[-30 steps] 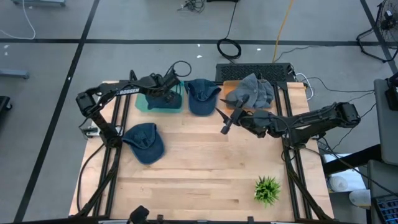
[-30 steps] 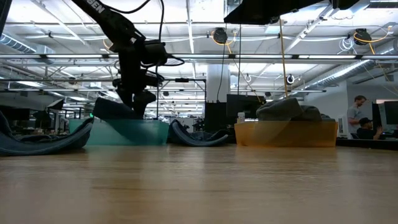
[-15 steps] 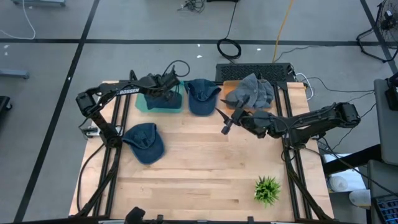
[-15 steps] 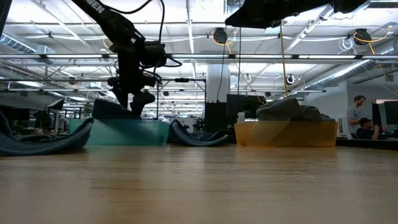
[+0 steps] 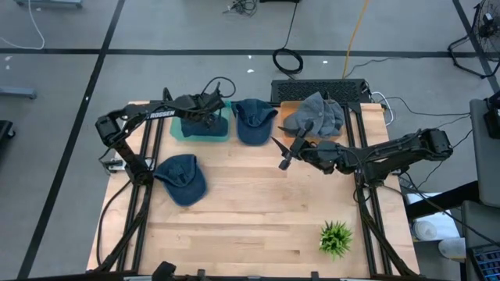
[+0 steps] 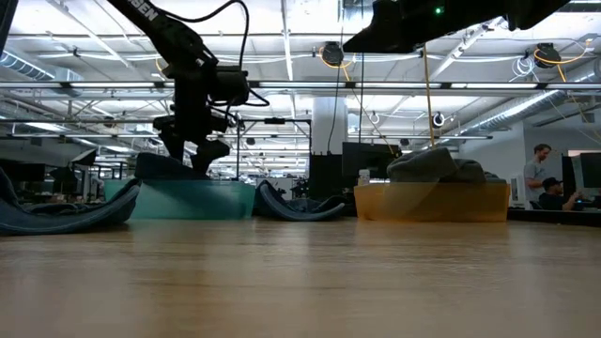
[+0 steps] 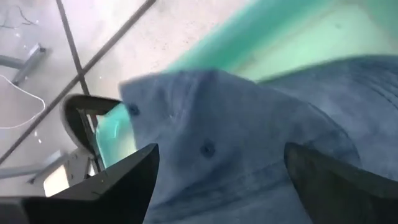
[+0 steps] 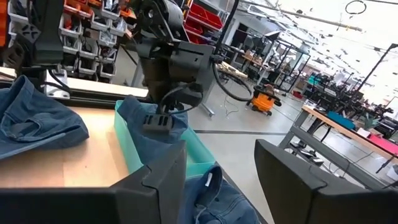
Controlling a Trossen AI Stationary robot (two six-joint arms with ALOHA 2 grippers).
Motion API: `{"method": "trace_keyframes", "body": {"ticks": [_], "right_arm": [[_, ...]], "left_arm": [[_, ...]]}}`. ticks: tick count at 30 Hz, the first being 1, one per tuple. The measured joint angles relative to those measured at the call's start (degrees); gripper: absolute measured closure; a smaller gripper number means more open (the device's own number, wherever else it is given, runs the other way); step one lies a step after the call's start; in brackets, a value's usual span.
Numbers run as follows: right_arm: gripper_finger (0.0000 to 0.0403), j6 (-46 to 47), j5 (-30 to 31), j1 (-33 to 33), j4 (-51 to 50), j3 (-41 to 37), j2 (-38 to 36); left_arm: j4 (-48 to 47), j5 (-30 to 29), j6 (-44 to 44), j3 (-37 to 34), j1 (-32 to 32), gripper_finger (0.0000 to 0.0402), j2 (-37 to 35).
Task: Pick & Place hat
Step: Put the right dark blue cap into the blue bin, then put the top dark blue cap into the blue bin
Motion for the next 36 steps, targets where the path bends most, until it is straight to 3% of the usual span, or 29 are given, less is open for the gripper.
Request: {"method": "trace_keyframes", "body": {"ticks": [7, 16, 22, 27, 36], "right_arm": [[0.0227, -2.1, -0.5, 0.0, -0.1, 0.0, 0.0], [0.0226, -2.0, -1.5, 0.0, -0.3, 0.0, 0.0], [0.0226, 7.0, -1.7, 0.0, -0.7, 0.0, 0.0], [0.0184, 10.4, -7.7, 0.1, -1.5, 0.0, 0.0], [0.009, 6.7, -9.2, 2.0, -1.2, 0.0, 0.0]], "left_arm": [[-0.5, -8.9, 3.7, 0.5, 0.0, 0.005, -4.5], [-3.9, -0.1, 4.4, 0.4, -4.6, 0.005, -14.8], [-6.7, 9.4, 4.7, 0.4, -8.9, 0.005, -20.8], [-6.9, 14.5, 3.6, 0.4, -13.2, 0.005, -23.3], [-6.9, 15.6, 3.1, 0.4, -19.3, 0.005, -23.6]]}}
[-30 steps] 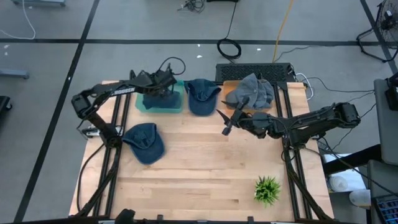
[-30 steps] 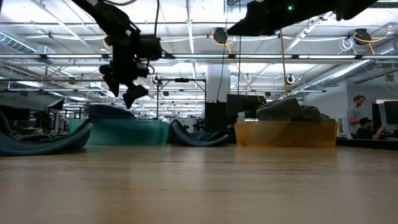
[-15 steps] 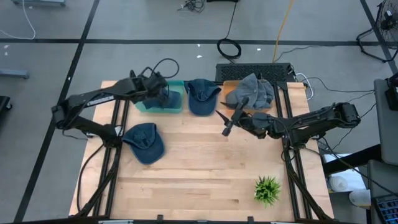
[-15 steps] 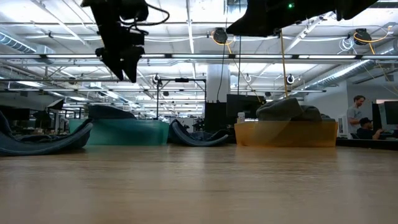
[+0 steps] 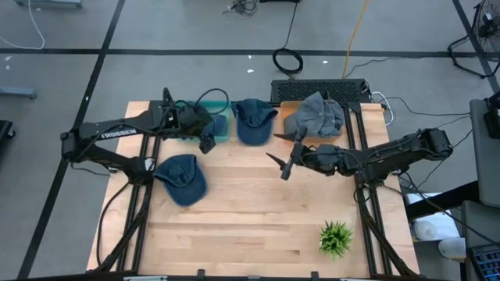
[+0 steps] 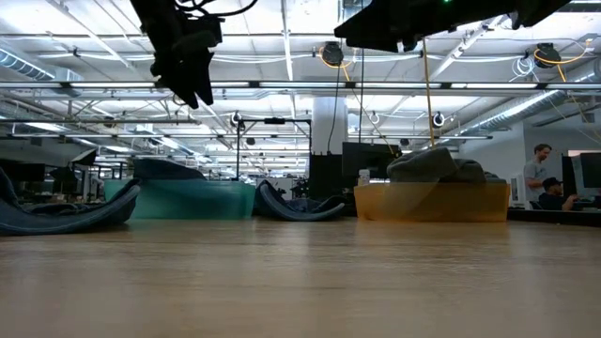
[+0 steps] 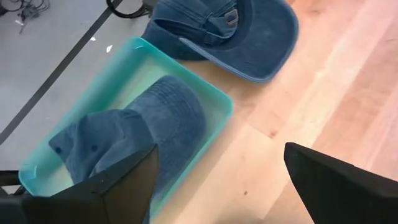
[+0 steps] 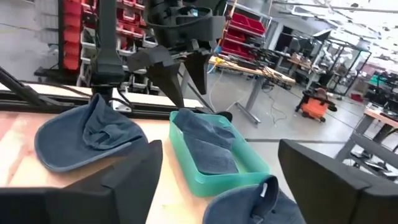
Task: Pick & Place hat
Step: Put the top dark blue cap into the blue bin
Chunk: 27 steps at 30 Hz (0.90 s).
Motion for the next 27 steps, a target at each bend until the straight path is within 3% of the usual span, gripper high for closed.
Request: {"method": "trace_keyframes", "body": {"ticks": [7, 10, 14, 27], "right_arm": [[0.0077, -0.4, 0.0, 0.1, -0.2, 0.0, 0.0], [0.0081, -5.4, -2.8, 0.1, -1.6, 0.0, 0.0], [0.0081, -8.6, -0.1, 1.0, -4.6, 0.2, 0.0], [0.0083, -17.7, 2.0, 2.0, -7.9, 0.3, 0.5]], "left_arm": [[-0.6, 0.0, -2.7, 0.0, -2.3, 0.005, 0.0], [-0.8, 4.2, -3.0, 0.0, -3.4, 0.005, 0.0], [-0.9, 8.5, -2.1, 0.0, -4.1, 0.005, 0.0], [-7.6, 8.4, -9.8, 0.0, -8.0, 0.005, 0.0]]}}
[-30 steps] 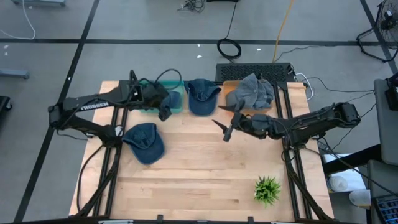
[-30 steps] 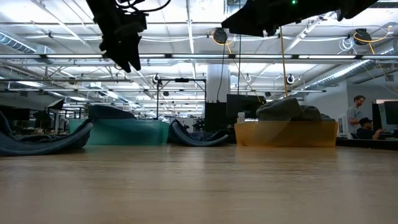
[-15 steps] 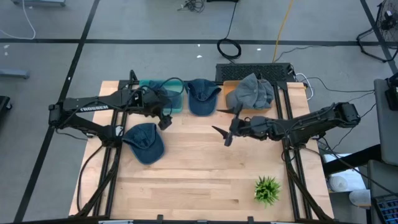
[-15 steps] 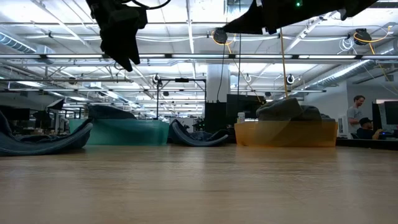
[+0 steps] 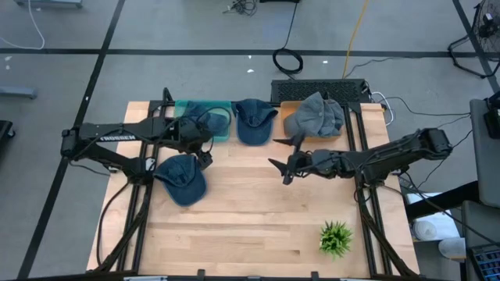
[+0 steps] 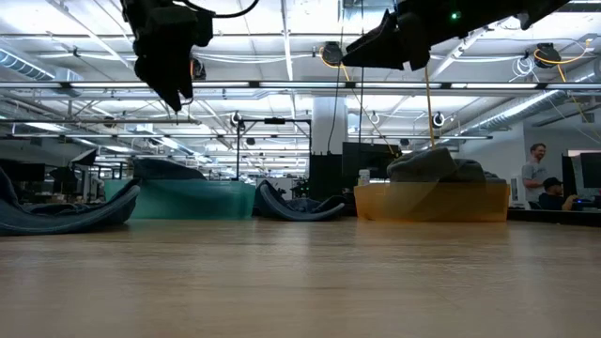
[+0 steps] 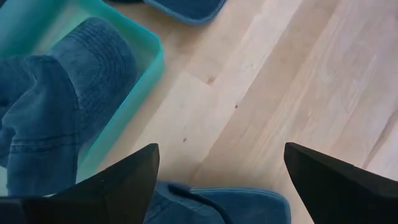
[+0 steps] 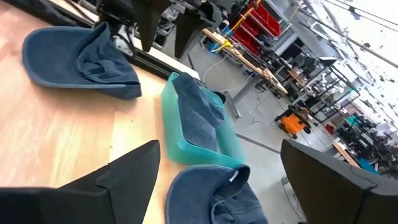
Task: Pick & Place hat
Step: Put the top dark blue cap into the blue bin
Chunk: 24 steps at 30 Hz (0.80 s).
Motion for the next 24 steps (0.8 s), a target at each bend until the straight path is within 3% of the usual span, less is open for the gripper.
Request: {"method": "trace_keyframes", "body": {"ticks": [6, 12, 19, 24], "right_arm": [[0.0083, -5.0, 1.8, 0.0, -0.5, 0.1, 2.5], [0.0083, -12.0, 2.7, 0.0, -3.7, 0.1, 7.7], [0.0083, -12.3, -2.1, -2.1, -10.0, 0.1, 14.0], [0.0083, -12.3, -3.7, -3.4, -16.8, 4.4, 17.3]], "left_arm": [[1.2, -0.2, -1.6, 0.0, -0.5, 0.005, 0.0], [1.2, 4.0, -3.7, 0.0, -1.0, 0.005, 0.0], [1.2, 6.5, -3.4, 0.0, -1.7, 0.005, 0.0], [1.2, 6.5, -4.1, 0.0, -1.7, 0.005, 0.0]]}}
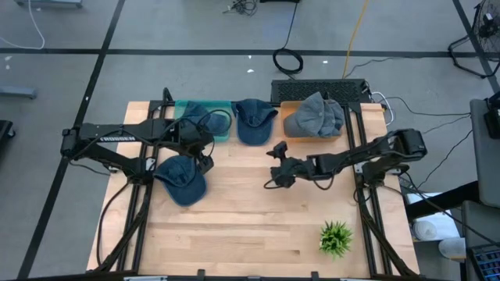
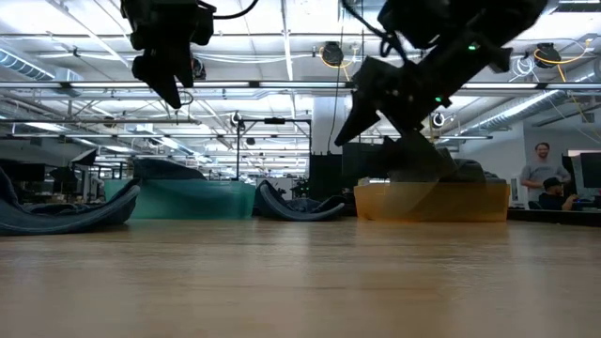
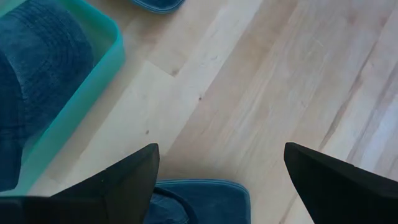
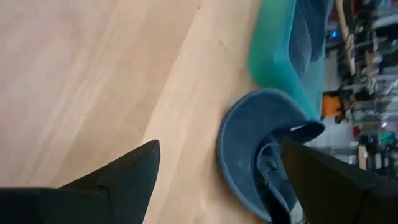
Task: Pick & Place hat
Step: Put the top dark blue cap into the blue bin
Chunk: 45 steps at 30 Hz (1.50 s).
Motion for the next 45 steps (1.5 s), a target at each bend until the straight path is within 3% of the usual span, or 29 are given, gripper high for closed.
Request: {"method": "trace_keyframes", "body": {"ticks": [7, 11, 17, 37, 42, 45], "right_arm": [[0.0083, 2.6, -1.4, -0.8, -8.2, 8.1, 3.5], [0.0083, 8.3, -4.4, -2.8, -19.0, 15.0, 5.8], [0.0083, 16.5, -9.2, -6.4, -35.6, 24.4, 10.0], [0.0083, 10.1, -11.8, -11.2, -36.5, 27.0, 11.7], [0.0082, 7.8, -7.4, -12.2, -36.4, 27.0, 11.7], [0.0082, 7.4, -8.7, -13.3, -36.3, 27.0, 11.7]], "left_arm": [[3.0, -0.4, 1.1, 0.0, 0.3, 0.005, 0.0], [3.4, 0.0, -2.8, 0.0, 0.3, 0.005, 0.0], [2.4, 0.0, -0.9, 0.0, -0.2, 0.005, 0.0], [5.0, -0.6, 3.5, 0.0, -0.2, 0.005, 0.0], [7.4, -2.7, 3.5, 0.0, -0.2, 0.005, 0.0], [7.3, -2.9, 2.6, 0.0, -0.2, 0.005, 0.0]]}}
